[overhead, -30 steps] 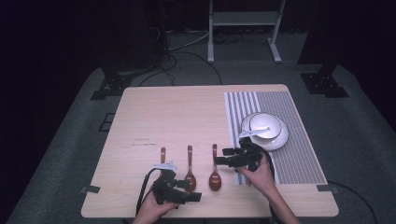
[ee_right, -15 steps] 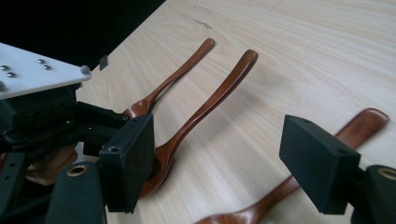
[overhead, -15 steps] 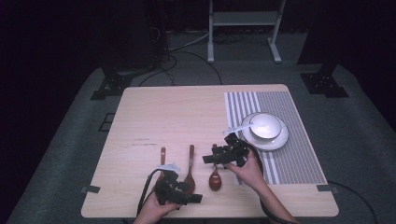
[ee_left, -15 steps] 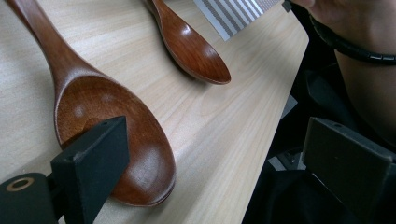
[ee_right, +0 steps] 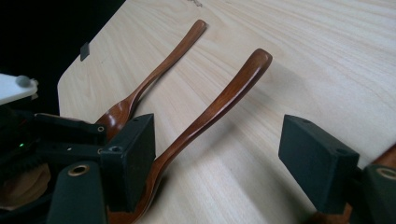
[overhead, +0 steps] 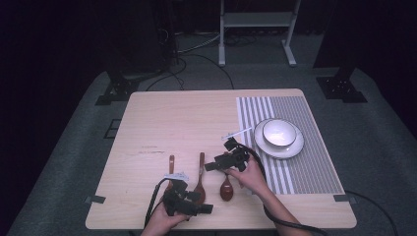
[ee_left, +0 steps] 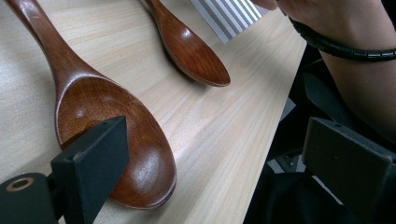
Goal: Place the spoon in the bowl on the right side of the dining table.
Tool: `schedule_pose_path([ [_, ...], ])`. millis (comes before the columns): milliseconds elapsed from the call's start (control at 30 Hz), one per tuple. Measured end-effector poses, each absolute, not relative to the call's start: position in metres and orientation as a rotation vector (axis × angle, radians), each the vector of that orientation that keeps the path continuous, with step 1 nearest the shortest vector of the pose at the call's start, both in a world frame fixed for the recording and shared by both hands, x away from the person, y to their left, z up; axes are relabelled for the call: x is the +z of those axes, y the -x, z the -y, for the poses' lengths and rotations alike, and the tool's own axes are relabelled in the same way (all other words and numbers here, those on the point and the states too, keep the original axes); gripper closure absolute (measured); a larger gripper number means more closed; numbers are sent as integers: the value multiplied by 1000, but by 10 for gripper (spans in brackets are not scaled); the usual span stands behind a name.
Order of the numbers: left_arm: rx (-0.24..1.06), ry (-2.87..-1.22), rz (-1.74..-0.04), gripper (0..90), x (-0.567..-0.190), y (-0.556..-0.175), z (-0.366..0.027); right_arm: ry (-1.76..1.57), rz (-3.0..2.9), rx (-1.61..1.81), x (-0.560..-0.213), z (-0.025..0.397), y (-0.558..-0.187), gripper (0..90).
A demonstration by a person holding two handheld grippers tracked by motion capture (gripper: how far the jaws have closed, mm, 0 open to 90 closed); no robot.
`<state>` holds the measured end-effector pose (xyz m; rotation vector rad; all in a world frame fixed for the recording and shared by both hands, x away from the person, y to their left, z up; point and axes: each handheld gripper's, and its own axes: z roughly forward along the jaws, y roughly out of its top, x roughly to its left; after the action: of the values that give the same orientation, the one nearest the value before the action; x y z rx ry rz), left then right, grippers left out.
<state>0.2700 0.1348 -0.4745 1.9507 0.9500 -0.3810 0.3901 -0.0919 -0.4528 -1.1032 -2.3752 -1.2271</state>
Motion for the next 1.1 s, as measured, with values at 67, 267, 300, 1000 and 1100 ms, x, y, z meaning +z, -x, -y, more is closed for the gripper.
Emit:
schedule_pose_path([
  [67,-380,-1953,-948,64,-475,-270,-135,1105,2375,-1223,-454,90,-392,261],
  [267,-380,-1948,-949,65,-475,-270,-135,1110,2366,-1194,-458,77,-401,262],
  [300,-380,-1947,-950,65,-475,-270,-135,1110,2366,-1194,-458,77,-401,262],
  [1000,-378,-1949,-949,65,-475,-270,-135,1195,2338,-1160,-471,59,-419,430],
  [1100,-378,-1950,-947,65,-475,-270,-135,1207,2332,-1156,-473,56,-422,452],
])
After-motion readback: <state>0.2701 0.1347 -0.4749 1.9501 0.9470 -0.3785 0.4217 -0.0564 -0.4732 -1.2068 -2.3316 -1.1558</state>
